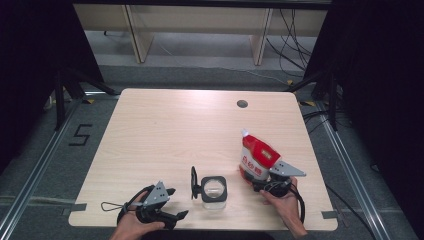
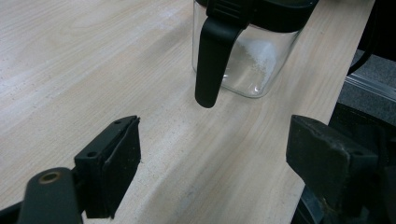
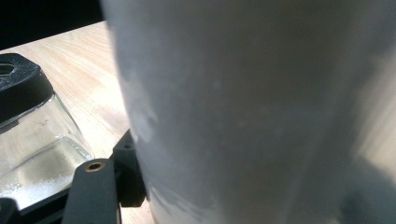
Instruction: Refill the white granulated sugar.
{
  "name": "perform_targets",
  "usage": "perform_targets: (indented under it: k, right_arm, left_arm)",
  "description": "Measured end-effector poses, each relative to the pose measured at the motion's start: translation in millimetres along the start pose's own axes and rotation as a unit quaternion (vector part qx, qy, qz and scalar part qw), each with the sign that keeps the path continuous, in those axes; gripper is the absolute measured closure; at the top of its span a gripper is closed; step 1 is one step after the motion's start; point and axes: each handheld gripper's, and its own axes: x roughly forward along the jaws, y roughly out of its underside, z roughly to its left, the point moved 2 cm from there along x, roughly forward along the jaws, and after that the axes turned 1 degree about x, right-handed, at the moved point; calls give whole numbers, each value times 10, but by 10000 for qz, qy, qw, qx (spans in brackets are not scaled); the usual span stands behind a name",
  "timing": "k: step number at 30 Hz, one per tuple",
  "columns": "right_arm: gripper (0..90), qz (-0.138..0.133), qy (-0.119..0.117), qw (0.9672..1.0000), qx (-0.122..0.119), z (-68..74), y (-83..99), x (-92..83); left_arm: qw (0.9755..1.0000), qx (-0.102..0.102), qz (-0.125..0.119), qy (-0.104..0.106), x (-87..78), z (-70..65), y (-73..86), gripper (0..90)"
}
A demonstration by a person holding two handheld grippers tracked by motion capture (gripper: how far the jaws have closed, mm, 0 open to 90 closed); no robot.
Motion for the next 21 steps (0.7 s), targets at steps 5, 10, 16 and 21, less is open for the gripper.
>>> perform_targets:
  k: [5,10,16,21]
  right_arm:
    - [369,28,57,10000,-9,-4,2,-1]
    - [393,31,131,9999,-24,6,2,0]
    - [406,58,343,9989,-312,59,-16,-7]
    - [410,169,216,9995,-148,121,-6,-45]
  left_arm:
    - [10000,-33,-29,22,5,-8,-1,175]
    - [10000,13,-13,50,-5,2,-4,176]
    - [9998,-82,-147,50,3,-8,-1,179]
    - [10000,-10,-6,25,-19,15,2,182]
